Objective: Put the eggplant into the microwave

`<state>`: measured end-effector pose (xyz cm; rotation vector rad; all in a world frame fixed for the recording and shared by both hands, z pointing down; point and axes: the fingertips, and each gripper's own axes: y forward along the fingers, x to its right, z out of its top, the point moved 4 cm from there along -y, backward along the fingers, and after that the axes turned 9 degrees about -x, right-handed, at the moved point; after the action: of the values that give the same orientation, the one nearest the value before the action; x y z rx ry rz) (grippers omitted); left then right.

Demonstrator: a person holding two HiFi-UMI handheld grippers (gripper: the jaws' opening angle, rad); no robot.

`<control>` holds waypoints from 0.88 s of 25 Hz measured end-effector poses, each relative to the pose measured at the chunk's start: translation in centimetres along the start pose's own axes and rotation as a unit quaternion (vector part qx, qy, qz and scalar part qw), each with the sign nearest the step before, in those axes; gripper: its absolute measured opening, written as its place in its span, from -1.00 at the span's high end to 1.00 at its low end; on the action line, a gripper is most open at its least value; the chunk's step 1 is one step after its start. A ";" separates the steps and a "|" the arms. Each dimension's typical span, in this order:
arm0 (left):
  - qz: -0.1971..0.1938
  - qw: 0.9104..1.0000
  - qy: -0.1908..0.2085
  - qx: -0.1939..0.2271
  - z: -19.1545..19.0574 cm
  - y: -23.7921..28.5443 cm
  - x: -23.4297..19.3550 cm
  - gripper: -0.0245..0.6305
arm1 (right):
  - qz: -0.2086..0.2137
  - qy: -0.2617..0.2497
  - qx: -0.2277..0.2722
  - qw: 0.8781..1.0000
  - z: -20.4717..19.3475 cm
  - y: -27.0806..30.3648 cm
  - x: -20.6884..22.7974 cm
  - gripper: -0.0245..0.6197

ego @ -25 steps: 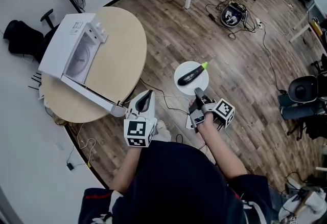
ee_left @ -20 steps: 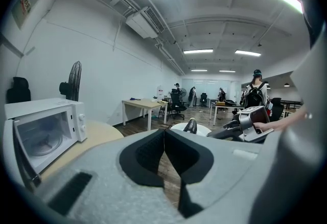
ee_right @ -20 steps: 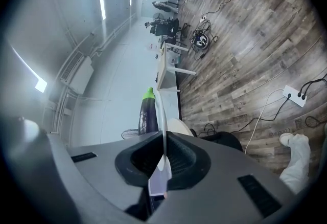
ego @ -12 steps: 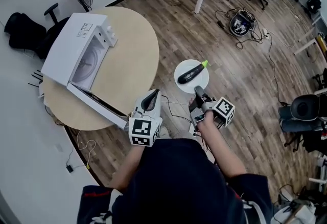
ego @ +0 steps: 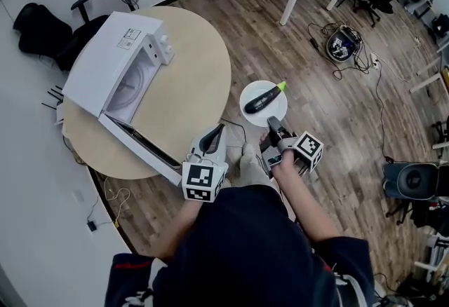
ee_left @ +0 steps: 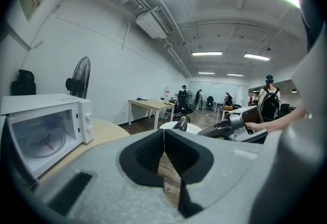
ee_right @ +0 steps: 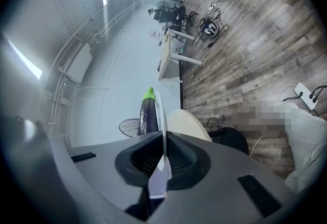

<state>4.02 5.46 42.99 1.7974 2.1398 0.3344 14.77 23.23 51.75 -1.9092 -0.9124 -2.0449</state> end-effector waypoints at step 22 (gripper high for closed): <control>0.233 0.965 -0.124 0.001 1.6 3.6 -10.2 0.87 | 0.001 -0.053 -0.271 0.961 -0.9 22.0 -5.3 0.86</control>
<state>9.46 -3.98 43.92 2.2022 1.5393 0.1995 26.59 3.91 53.26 -2.2897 -0.3826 -2.3904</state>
